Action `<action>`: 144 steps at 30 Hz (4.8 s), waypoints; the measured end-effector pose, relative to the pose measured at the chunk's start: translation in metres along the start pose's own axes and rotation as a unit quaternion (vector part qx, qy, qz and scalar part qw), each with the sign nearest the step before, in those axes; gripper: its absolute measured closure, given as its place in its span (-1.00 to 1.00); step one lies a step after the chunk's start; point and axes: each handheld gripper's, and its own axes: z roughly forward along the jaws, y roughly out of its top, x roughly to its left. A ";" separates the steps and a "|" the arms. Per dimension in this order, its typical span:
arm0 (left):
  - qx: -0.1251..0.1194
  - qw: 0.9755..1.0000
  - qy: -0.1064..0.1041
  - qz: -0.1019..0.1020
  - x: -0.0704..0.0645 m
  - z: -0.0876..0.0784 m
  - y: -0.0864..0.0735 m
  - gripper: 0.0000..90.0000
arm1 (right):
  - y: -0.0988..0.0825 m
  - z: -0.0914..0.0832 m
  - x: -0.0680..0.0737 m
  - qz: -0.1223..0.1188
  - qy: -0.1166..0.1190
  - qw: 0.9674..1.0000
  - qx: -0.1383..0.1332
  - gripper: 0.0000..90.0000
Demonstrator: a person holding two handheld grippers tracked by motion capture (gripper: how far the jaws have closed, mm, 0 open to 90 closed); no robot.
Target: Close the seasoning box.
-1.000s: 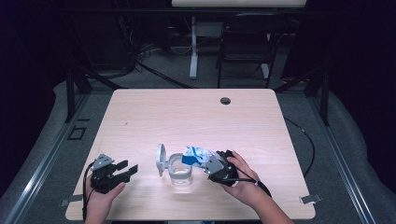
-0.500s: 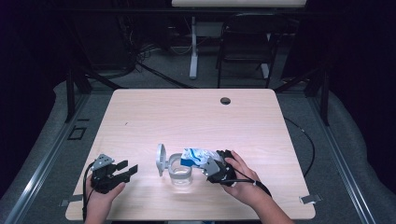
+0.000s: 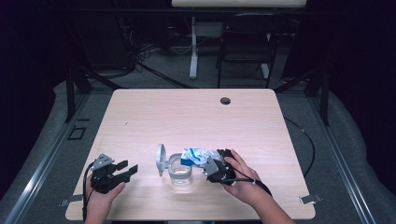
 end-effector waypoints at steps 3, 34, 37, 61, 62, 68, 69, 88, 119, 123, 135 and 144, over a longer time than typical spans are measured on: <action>-0.002 1.000 0.000 -0.001 0.000 0.000 0.000 0.08 | 0.000 0.000 -0.001 -0.001 0.000 1.000 0.000 -0.06; 0.001 1.000 0.000 0.000 0.000 0.000 0.000 0.08 | 0.004 0.003 0.002 -0.053 -0.039 0.998 0.023 -0.06; -0.001 1.000 0.000 0.000 0.000 0.000 -0.001 0.08 | 0.005 0.001 -0.001 -0.069 -0.046 0.996 0.039 -0.06; -0.001 1.000 -0.001 -0.004 0.001 0.000 0.000 0.08 | 0.008 -0.001 -0.004 -0.085 -0.058 0.994 0.040 -0.06; -0.001 1.000 -0.001 -0.004 0.001 0.000 0.000 0.08 | 0.008 -0.002 -0.004 -0.085 -0.057 0.994 0.040 -0.06; -0.003 1.000 -0.001 -0.004 0.000 0.000 -0.001 0.08 | 0.009 -0.002 -0.004 -0.091 -0.061 0.993 0.043 -0.06; -0.003 1.000 -0.001 -0.004 0.000 0.000 -0.001 0.08 | 0.009 -0.002 -0.004 -0.091 -0.061 0.993 0.042 -0.06; 0.000 1.000 -0.003 -0.001 0.000 -0.001 0.000 0.08 | 0.011 -0.005 -0.005 -0.106 -0.074 0.990 0.048 -0.06; -0.007 1.000 -0.002 0.000 -0.001 -0.002 0.001 0.08 | 0.020 -0.007 -0.002 -0.160 -0.101 0.980 0.057 -0.05; -0.006 1.000 -0.001 -0.001 -0.001 -0.002 0.001 0.08 | 0.021 -0.007 -0.003 -0.168 -0.102 0.979 0.063 -0.05; -0.007 1.000 0.000 -0.003 0.000 -0.002 0.000 0.08 | 0.022 -0.006 -0.005 -0.174 -0.103 0.978 0.059 -0.05; -0.005 1.000 -0.001 -0.004 0.001 -0.002 0.000 0.08 | 0.023 -0.005 -0.007 -0.180 -0.106 0.976 0.062 -0.05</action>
